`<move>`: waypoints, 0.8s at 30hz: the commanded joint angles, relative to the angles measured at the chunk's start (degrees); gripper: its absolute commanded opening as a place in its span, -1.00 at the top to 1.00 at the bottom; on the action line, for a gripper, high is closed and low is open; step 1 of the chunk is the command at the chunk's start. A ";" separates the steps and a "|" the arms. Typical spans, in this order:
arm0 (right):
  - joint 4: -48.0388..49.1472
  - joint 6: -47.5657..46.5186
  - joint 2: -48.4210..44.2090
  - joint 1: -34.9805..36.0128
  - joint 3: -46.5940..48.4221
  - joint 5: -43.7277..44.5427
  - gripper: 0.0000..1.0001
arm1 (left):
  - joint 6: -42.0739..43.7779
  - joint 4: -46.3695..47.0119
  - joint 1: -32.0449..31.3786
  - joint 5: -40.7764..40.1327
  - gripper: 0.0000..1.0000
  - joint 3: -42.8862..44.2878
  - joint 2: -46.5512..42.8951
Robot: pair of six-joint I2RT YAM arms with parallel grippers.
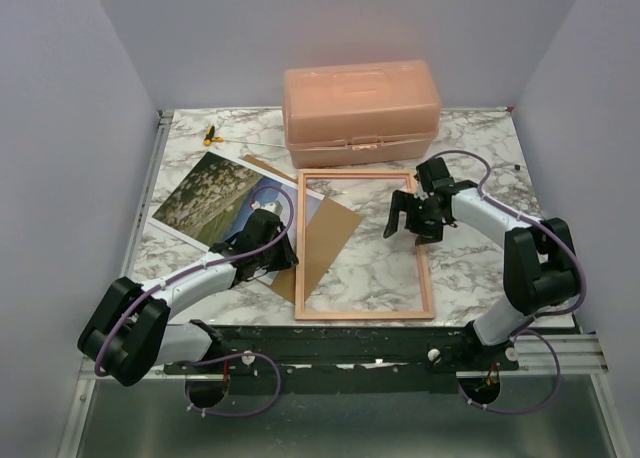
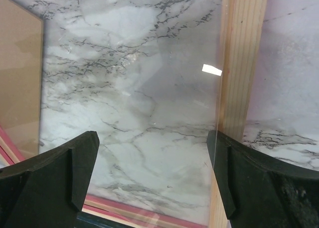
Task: Put the photo into the frame
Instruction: Place the photo frame item in the photo frame.
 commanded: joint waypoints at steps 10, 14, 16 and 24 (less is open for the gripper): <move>-7.59 -0.55 -3.23 -0.28 2.59 10.45 -1.00 | 1.97 -4.90 0.24 -2.27 0.55 -1.26 1.37; -8.40 -0.56 -3.92 -0.26 3.32 10.43 -1.00 | 1.88 -4.88 0.24 -2.24 0.55 -1.18 1.18; -8.45 -0.48 -4.31 -0.29 3.52 10.45 -1.00 | 1.97 -4.47 0.25 -1.76 0.54 -1.54 0.52; -6.98 0.88 -7.67 -0.26 2.56 6.47 -1.00 | 1.44 -2.45 0.24 0.85 -0.11 -2.61 -7.19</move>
